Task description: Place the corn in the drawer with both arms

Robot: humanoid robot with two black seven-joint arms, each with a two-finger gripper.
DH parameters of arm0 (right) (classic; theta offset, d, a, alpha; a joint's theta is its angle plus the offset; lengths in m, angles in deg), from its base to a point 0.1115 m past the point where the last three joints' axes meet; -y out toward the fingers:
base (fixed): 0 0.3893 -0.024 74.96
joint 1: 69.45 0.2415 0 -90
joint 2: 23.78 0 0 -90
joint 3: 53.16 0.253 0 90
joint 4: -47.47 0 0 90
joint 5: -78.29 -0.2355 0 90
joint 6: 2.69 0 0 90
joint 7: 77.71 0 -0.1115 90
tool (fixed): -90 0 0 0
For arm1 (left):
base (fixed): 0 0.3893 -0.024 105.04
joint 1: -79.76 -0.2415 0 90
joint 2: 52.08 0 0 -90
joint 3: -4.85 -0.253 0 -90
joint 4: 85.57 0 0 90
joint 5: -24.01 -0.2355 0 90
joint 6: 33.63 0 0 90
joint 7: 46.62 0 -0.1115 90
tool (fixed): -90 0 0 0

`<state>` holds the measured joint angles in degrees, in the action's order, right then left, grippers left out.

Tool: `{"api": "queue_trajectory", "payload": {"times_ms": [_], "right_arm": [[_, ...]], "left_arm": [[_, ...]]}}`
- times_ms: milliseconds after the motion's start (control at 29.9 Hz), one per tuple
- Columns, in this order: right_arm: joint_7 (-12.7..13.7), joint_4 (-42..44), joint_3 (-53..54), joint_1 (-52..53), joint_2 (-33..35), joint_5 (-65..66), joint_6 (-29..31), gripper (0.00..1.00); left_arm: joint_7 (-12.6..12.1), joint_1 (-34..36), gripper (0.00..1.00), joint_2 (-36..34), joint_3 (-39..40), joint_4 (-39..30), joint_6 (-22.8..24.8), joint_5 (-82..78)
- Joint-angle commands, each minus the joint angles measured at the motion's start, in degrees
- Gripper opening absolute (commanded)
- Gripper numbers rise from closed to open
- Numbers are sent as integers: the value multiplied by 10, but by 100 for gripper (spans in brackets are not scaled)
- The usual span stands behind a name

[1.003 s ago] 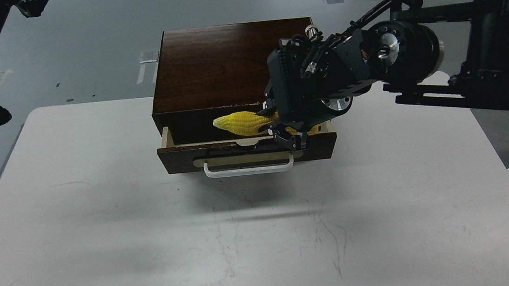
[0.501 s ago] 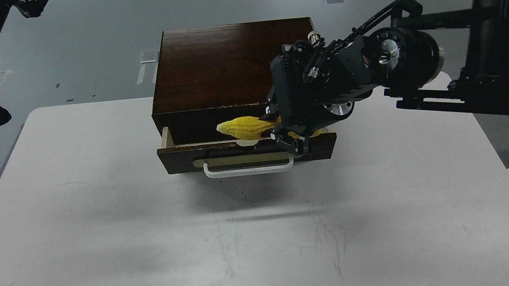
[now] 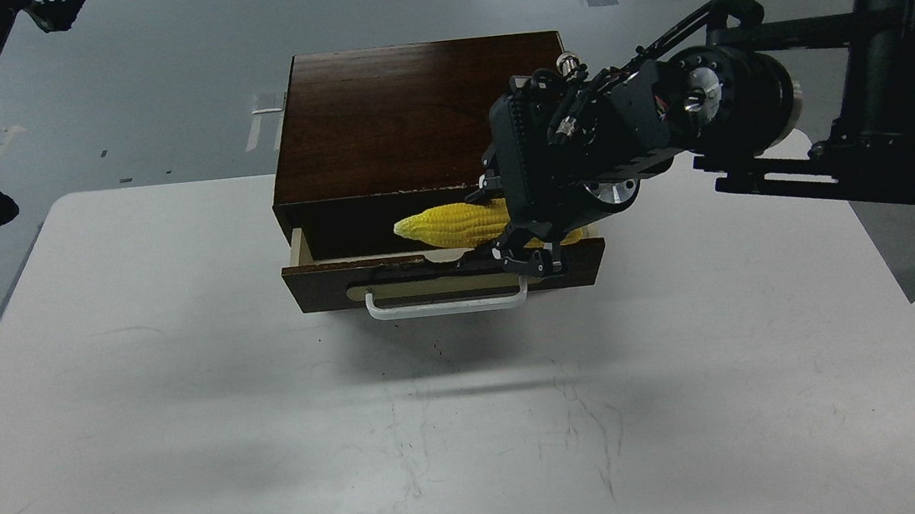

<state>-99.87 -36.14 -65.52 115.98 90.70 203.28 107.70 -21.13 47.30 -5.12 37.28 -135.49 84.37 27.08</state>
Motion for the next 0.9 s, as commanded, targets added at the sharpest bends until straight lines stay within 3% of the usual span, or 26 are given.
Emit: {"api": "queue_trajectory", "payload": {"times_ms": [0, 301, 401, 435, 501, 669, 869], "right_arm": [[0, 0, 1, 0, 1, 0, 0, 60], [1, 14, 12, 4, 1, 0, 0, 68], [1, 25, 45, 4, 13, 0, -1, 83], [1, 34, 76, 0, 22, -31, -1, 95], [4, 42, 108, -5, 32, -121, 5, 99], [4, 90, 138, -1, 41, -310, 5, 100], [4, 128, 207, -24, 114, -530, -7, 100]], "left_arm": [[0, 0, 98, 0, 0, 0, 0, 0], [0, 0, 98, -2, 0, 0, 0, 0], [0, 0, 98, -8, 0, 0, 0, 0], [0, 0, 98, -10, 0, 1, 0, 0], [0, 0, 98, -12, 0, 1, 0, 1], [1, 0, 98, -11, 0, 1, 0, 1], [3, -1, 98, 3, -1, 24, 0, 2]]}}
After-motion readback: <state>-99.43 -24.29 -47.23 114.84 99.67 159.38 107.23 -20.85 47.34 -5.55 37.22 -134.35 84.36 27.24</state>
